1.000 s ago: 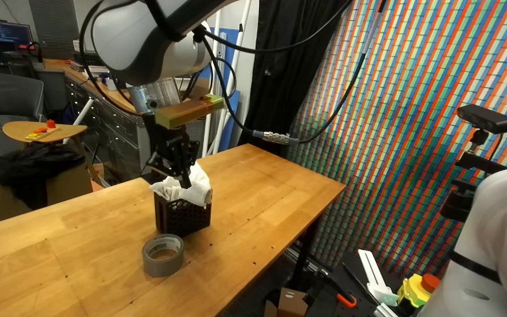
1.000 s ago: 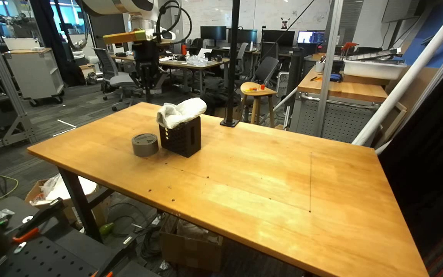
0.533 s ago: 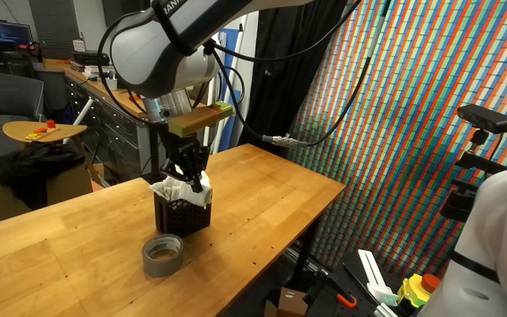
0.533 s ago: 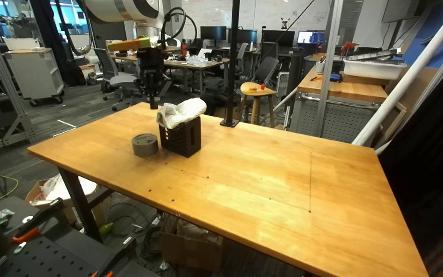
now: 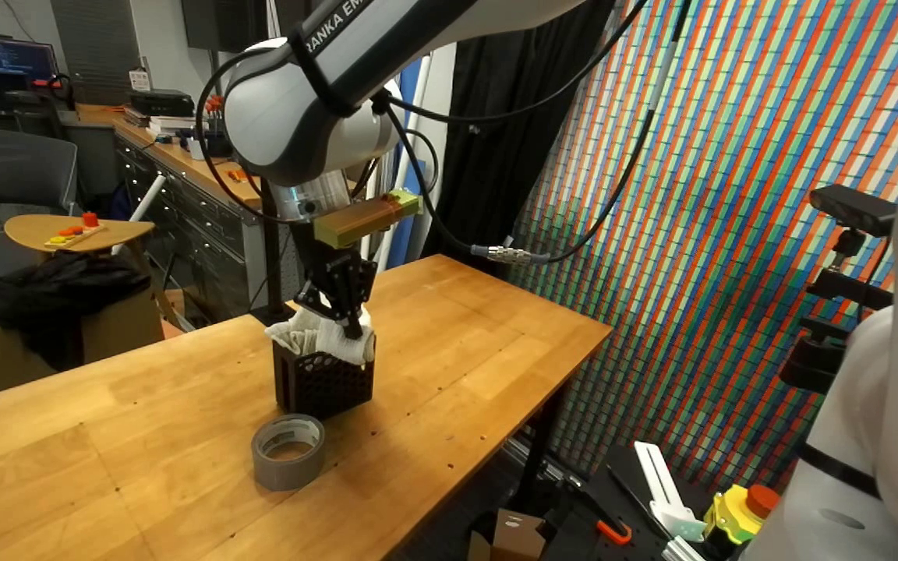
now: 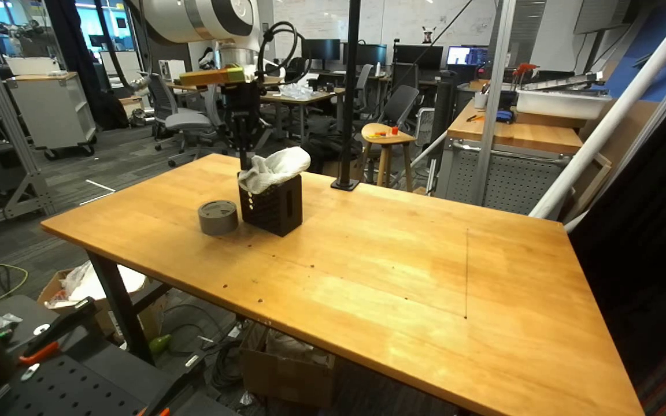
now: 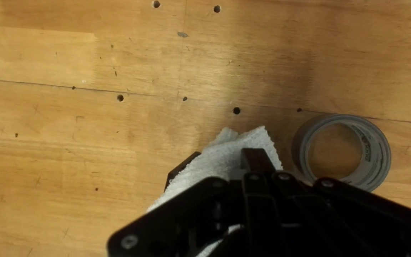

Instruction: Put the towel in the box

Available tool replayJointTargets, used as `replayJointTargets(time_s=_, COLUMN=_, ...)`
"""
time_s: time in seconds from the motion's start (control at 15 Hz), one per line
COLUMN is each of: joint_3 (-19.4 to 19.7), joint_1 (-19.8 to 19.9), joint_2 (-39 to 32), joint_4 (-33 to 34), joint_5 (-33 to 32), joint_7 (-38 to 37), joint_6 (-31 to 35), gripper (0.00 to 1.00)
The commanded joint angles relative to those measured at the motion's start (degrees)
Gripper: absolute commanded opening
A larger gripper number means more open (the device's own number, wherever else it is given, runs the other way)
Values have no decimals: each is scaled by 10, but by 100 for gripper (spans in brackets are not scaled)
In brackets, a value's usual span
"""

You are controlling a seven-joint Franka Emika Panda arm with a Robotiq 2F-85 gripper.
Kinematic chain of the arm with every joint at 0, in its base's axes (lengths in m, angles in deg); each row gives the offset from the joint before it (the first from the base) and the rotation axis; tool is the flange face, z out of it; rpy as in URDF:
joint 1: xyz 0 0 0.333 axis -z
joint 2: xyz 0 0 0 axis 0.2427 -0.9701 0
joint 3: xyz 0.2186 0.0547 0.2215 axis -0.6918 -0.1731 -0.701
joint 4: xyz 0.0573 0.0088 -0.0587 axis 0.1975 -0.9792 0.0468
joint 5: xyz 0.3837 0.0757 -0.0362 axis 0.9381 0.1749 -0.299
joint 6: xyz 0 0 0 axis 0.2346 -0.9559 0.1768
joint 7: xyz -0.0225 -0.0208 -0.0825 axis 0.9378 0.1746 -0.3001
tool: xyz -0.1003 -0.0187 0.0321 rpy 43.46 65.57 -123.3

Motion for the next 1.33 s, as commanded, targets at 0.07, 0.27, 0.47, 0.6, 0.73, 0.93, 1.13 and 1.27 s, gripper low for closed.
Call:
replayJointTargets(time_s=0.07, joint_3=2, joint_1=3, joint_2=-11, joint_4=23, joint_5=0, joint_7=23, joint_6=21, gripper=1)
replayJointTargets(time_s=0.27, joint_3=4, joint_1=7, joint_2=-14, joint_4=34, joint_5=2, joint_7=28, joint_6=31, gripper=1)
replayJointTargets(time_s=0.47, joint_3=6, joint_1=10, joint_2=-20, joint_4=48, joint_5=5, joint_7=35, joint_6=37, gripper=1)
replayJointTargets(time_s=0.6, joint_3=5, joint_1=13, joint_2=-24, joint_4=51, joint_5=13, joint_7=39, joint_6=45, gripper=1)
replayJointTargets(time_s=0.73, joint_3=3, joint_1=15, joint_2=-26, joint_4=47, joint_5=24, joint_7=39, joint_6=52, gripper=1)
replayJointTargets(time_s=0.93, joint_3=3, joint_1=17, joint_2=-29, joint_4=43, joint_5=39, joint_7=41, joint_6=58, gripper=1)
replayJointTargets(time_s=1.13, joint_3=3, joint_1=18, joint_2=-33, joint_4=47, joint_5=45, joint_7=46, joint_6=57, gripper=1)
replayJointTargets(time_s=1.27, joint_3=4, joint_1=19, joint_2=-37, joint_4=53, joint_5=45, joint_7=49, joint_6=56, gripper=1)
